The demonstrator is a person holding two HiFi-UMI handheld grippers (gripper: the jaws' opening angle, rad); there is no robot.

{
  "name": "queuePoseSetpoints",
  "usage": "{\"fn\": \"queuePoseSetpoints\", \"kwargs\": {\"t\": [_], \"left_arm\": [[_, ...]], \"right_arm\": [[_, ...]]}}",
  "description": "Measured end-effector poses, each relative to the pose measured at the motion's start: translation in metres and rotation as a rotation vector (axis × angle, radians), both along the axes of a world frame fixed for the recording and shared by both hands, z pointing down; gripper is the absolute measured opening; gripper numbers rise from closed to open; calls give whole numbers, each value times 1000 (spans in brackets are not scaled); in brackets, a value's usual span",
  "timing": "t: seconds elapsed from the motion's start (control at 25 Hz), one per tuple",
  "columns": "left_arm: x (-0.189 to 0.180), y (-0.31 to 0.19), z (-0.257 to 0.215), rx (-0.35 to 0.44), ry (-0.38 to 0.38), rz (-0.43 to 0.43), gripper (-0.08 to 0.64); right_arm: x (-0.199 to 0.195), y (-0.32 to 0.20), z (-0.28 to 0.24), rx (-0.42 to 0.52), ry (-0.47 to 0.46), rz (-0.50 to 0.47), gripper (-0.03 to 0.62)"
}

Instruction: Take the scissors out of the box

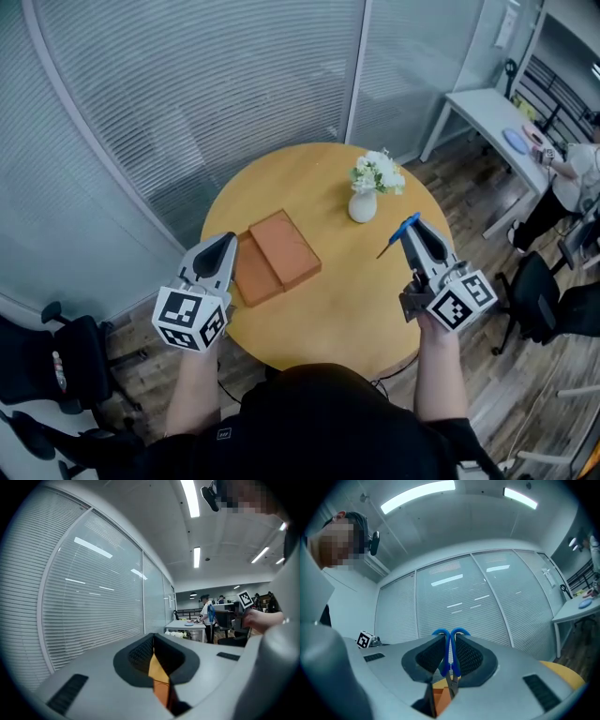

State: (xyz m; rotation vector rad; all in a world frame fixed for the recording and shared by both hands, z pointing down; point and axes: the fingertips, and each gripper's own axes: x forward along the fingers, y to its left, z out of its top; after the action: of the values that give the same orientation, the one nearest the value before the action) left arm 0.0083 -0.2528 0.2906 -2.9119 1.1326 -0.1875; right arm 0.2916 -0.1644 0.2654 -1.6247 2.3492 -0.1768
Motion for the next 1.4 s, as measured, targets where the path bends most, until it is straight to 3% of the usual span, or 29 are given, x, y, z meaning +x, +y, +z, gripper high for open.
{"fn": "queuePoseSetpoints", "kwargs": {"t": [0.28,0.52,0.76,1.4], "left_arm": [[-8,-5,11,-29,24,-16,14],[-9,-19,0,-38,57,2,14],[-11,-21,-9,-20,63,-22,14],[-4,-5,13,-51,31,-17,14]], "right_arm": [[11,16,-7,35,66,41,83],[10,8,-8,24,207,40,83],[8,7,-22,71,101,53,83],[3,13,-9,45,92,46,83]]}}
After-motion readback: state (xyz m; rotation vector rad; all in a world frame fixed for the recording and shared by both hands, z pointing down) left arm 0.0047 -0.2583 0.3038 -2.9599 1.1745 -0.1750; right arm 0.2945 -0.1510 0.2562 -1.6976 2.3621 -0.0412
